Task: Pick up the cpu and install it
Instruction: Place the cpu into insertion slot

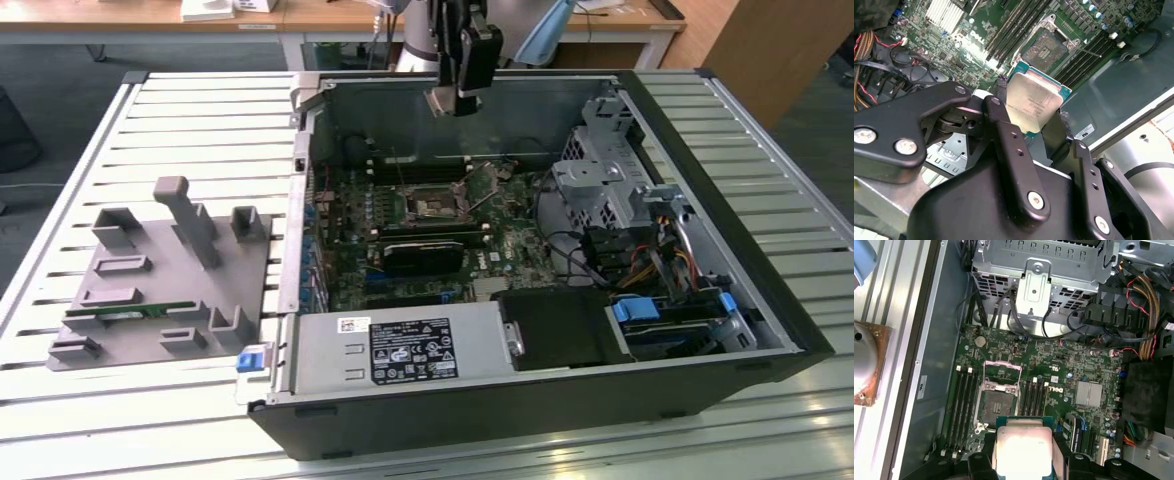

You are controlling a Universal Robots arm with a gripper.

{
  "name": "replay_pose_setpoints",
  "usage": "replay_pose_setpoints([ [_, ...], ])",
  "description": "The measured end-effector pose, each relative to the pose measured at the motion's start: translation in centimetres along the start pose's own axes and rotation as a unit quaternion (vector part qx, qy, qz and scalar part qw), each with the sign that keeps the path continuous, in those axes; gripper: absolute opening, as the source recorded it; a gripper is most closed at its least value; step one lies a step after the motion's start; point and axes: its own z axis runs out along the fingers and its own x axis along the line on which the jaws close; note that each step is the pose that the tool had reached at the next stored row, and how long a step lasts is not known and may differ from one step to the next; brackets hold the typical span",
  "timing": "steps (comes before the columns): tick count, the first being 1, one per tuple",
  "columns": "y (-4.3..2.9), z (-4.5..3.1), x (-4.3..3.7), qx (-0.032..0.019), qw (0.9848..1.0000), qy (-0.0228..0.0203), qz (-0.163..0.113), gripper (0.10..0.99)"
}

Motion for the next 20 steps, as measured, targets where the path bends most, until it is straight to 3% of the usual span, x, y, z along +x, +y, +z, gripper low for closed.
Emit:
replay_pose_setpoints([
  [9,-0.07,0.62,0.00,0.0000,1.0000,-0.0002,0.000,0.529],
  [16,-0.10,1.02,0.01,-0.0009,1.0000,-0.0034,0.000,0.529],
  [20,-0.16,1.70,0.01,-0.0017,1.0000,-0.0036,0.000,0.529],
])
